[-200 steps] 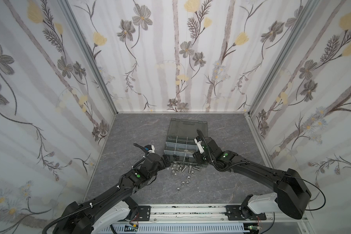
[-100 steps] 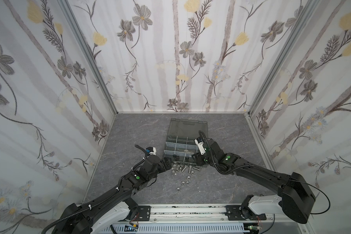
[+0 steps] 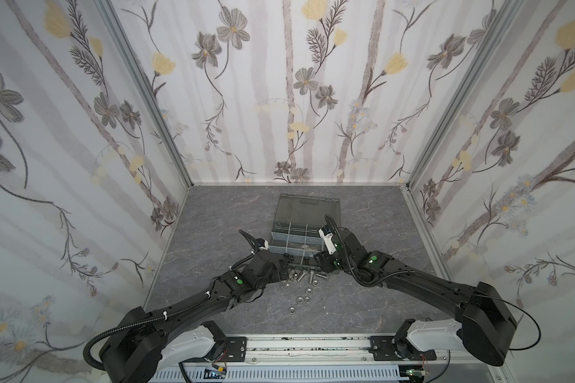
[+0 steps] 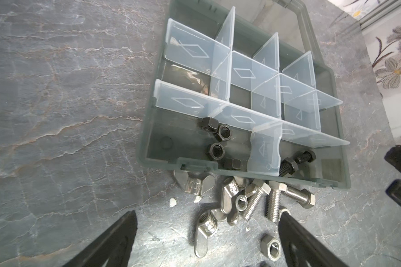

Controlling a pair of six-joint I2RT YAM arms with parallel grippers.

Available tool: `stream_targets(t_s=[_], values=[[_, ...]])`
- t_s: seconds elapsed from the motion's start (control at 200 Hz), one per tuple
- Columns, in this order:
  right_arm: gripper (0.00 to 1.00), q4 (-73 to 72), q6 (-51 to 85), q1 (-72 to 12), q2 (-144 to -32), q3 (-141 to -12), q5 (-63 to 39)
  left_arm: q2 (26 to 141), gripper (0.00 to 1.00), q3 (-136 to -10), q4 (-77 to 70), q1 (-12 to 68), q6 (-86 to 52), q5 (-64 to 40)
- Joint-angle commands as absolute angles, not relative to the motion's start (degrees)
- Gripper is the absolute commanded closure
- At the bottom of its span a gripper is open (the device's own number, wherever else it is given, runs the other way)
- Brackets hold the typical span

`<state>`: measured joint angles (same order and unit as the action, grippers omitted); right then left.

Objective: Sort the screws and nuts into containers
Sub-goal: Pick up the nut at the center of the table.

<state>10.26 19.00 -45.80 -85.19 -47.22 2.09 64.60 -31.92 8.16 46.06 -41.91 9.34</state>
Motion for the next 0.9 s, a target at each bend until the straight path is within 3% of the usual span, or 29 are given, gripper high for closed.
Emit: stream_targets(t_s=[0.0,0.365,0.57,0.894], values=[[0.46,8.5,19.8,-46.0,-85.9,-47.3,2.3,65.7,0.05,-33.5,9.5,47.6,-40.3,11.3],[0.47,8.5,20.3,-48.5,-86.0,-47.6,2.2,69.4,0.12,-34.7,10.6,52.0,-39.9,10.1],[0.47,8.1,20.2,-48.8,-86.0,-47.4,1.9,71.7,0.23,-35.1,10.7,52.6,-40.2,10.4],[0.46,7.4,19.9,-48.6,-86.0,-47.9,2.9,75.3,0.33,-36.1,10.8,52.8,-37.1,10.3]])
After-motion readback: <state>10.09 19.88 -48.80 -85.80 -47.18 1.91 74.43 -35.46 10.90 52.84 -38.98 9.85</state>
